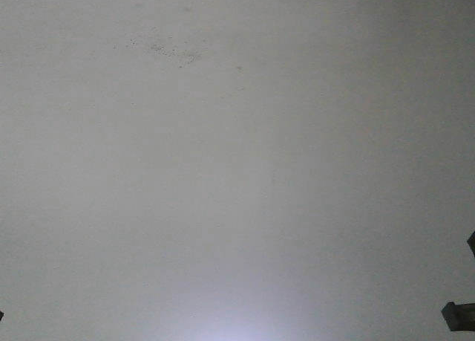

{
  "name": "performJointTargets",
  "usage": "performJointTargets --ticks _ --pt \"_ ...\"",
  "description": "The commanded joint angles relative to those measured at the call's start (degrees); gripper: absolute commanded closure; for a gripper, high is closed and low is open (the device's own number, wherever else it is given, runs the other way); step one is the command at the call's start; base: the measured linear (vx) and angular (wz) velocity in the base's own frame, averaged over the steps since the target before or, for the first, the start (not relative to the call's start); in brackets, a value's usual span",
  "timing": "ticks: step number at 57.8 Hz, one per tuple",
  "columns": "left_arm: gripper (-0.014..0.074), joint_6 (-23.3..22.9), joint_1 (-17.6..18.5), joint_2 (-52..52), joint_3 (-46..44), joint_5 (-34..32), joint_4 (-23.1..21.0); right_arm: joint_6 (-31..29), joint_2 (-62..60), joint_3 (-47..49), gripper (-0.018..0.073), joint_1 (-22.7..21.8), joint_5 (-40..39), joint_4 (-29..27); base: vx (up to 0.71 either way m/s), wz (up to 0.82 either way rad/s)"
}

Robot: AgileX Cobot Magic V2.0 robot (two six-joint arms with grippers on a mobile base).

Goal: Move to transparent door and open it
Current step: 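Drive the base across the floor toward the glass sliding door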

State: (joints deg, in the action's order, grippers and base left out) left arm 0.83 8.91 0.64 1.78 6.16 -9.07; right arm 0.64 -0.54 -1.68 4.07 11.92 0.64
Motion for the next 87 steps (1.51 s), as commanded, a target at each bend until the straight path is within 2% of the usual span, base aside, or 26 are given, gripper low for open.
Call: performJointTargets --ticks 1,53,87 --pt "0.0594 -0.2 0.3 0.7 0.9 -5.1 -0.6 -0.3 -0.9 -0.3 0.0561 -0.2 -4.7 0.2 0.0 0.0" --pt "0.0594 -0.2 0.3 0.7 0.9 -5.1 -0.6 -0.3 -0.9 -0.3 0.0561 -0.2 -4.5 0.2 0.01 0.01" --pt "0.0594 -0.2 0.3 0.7 0.9 -5.1 -0.6 -0.3 -0.9 -0.3 0.0561 -0.2 -4.5 0.2 0.22 0.15"
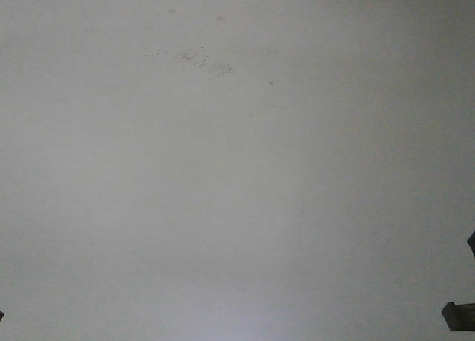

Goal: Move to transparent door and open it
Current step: 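Drive the base across the floor toward the glass sliding door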

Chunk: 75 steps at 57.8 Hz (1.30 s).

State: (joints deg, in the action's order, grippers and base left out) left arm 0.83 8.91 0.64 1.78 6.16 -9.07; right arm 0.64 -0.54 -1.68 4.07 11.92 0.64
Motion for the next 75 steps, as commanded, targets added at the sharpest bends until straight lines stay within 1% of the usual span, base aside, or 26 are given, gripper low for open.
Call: performJointTargets --ticks 1,37,75 --pt "0.0594 -0.2 0.3 0.7 0.9 -5.1 -0.6 -0.3 -0.9 -0.3 0.0561 -0.2 -4.5 0.2 0.29 0.13" --pt "0.0594 -0.2 0.3 0.7 0.9 -5.1 -0.6 -0.3 -0.9 -0.3 0.0561 -0.2 -4.5 0.2 0.33 0.24" --pt "0.0594 -0.2 0.3 0.7 0.9 -5.1 -0.6 -0.3 -0.9 -0.3 0.0561 -0.2 -4.7 0.2 0.44 0.29"
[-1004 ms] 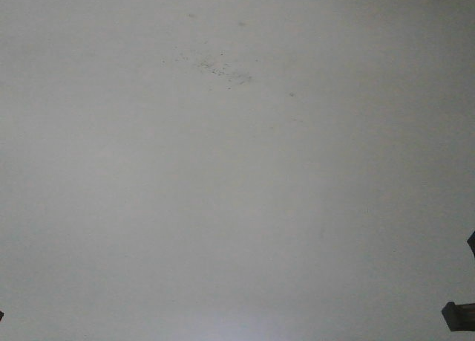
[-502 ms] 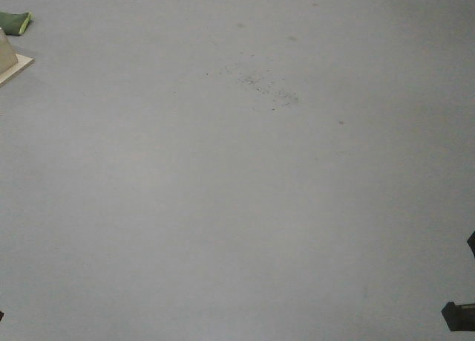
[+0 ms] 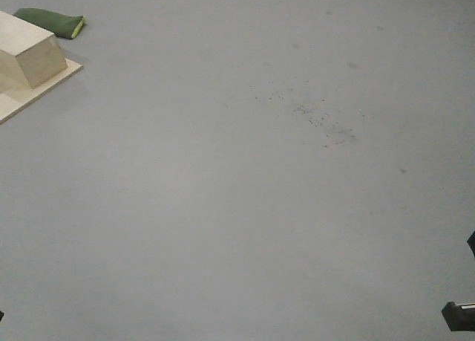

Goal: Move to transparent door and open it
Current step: 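Drive the base across the floor toward the glass sliding door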

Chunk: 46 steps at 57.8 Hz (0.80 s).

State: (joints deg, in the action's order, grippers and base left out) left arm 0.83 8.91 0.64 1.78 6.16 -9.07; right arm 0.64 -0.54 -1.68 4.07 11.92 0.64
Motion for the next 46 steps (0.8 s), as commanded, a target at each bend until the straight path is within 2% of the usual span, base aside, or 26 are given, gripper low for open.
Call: performJointTargets --ticks 1,25,46 --pt "0.0594 -0.2 0.3 0.7 0.9 -5.1 -0.6 -0.3 -0.9 -0.3 0.0561 -0.2 -4.7 0.2 0.47 0.39" --pt "0.0594 -0.2 0.3 0.7 0.9 -5.1 -0.6 -0.3 -0.9 -0.3 0.0561 -0.2 -4.7 0.2 0.48 0.46" --pt "0.0594 -0.2 0.3 0.7 0.9 -5.1 -0.6 -0.3 -0.9 -0.3 0.0561 -0.2 -4.7 0.2 0.49 0.63"
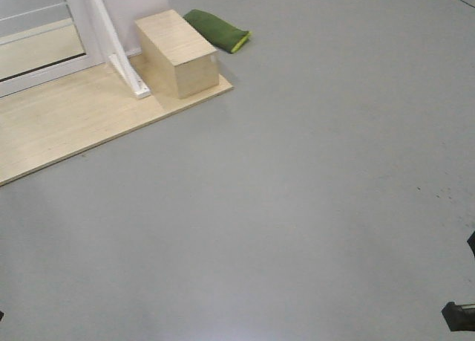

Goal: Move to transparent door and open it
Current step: 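Drive the base across the floor toward the glass sliding door, then drive closer and stop facing the door's silver handle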

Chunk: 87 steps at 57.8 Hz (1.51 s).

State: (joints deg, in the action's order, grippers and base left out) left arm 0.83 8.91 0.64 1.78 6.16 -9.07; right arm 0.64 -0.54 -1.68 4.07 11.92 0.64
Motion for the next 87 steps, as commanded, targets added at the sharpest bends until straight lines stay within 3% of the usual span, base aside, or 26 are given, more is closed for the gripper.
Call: performJointTargets --ticks 1,35,87 --pt "0.0594 -0.2 0.3 0.7 0.9 -5.1 -0.6 -0.3 -0.9 -0.3 0.0561 -0.2 -4.7 0.2 0.49 0.66" --pt "0.0594 -0.2 0.3 0.7 0.9 -5.1 -0.6 -0.3 -0.9 -0.3 0.0561 -0.2 -4.4 0.2 0.48 0.58" --pt "0.0594 -0.2 0.3 0.7 0.9 -5.1 -0.6 -0.3 -0.9 -0.3 0.0561 -0.2 -4.5 0.2 0.51 0.2"
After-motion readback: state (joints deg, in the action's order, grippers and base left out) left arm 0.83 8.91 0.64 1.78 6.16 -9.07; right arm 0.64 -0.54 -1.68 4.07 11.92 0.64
